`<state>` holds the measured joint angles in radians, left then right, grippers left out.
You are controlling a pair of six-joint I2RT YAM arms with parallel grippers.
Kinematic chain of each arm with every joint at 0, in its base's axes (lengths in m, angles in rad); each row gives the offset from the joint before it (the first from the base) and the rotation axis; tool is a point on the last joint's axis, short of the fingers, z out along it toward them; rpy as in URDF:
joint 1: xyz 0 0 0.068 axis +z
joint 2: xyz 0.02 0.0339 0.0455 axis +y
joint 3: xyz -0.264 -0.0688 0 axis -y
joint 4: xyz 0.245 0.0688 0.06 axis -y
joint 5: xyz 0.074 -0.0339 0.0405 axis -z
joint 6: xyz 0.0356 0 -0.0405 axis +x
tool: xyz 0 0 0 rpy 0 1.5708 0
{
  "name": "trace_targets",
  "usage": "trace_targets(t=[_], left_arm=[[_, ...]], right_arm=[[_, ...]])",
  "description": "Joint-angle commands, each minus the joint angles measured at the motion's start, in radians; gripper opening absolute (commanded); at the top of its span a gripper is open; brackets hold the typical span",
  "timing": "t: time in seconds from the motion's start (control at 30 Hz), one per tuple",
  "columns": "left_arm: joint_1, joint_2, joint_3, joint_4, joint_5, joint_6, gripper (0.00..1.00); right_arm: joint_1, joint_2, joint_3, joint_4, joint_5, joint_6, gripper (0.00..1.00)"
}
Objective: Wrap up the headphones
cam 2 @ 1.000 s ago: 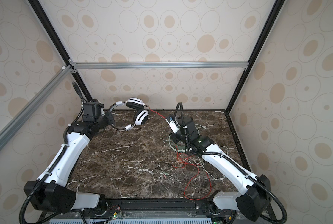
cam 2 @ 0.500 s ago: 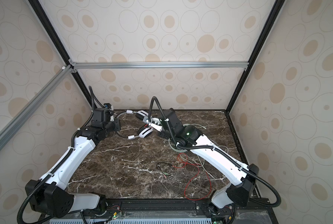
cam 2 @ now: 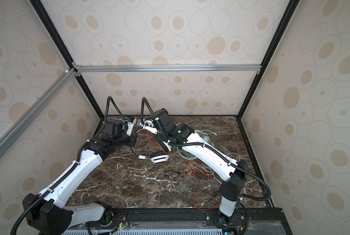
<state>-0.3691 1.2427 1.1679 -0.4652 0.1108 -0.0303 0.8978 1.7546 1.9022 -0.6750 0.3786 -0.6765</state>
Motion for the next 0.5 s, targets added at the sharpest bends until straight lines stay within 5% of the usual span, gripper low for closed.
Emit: trace_targets(t=[0.0, 0.47], left_arm=[[-0.021, -0.050, 0.007, 0.048, 0.112, 0.030, 0.00], [-0.031, -0.104, -0.027, 0.044, 0.209, 0.018, 0.00]], right_arm=[[0.008, 0.019, 0.034, -0.030, 0.020, 0.014, 0.03], [-0.001, 0.076, 0.077, -0.037, 0.030, 0.023, 0.19]])
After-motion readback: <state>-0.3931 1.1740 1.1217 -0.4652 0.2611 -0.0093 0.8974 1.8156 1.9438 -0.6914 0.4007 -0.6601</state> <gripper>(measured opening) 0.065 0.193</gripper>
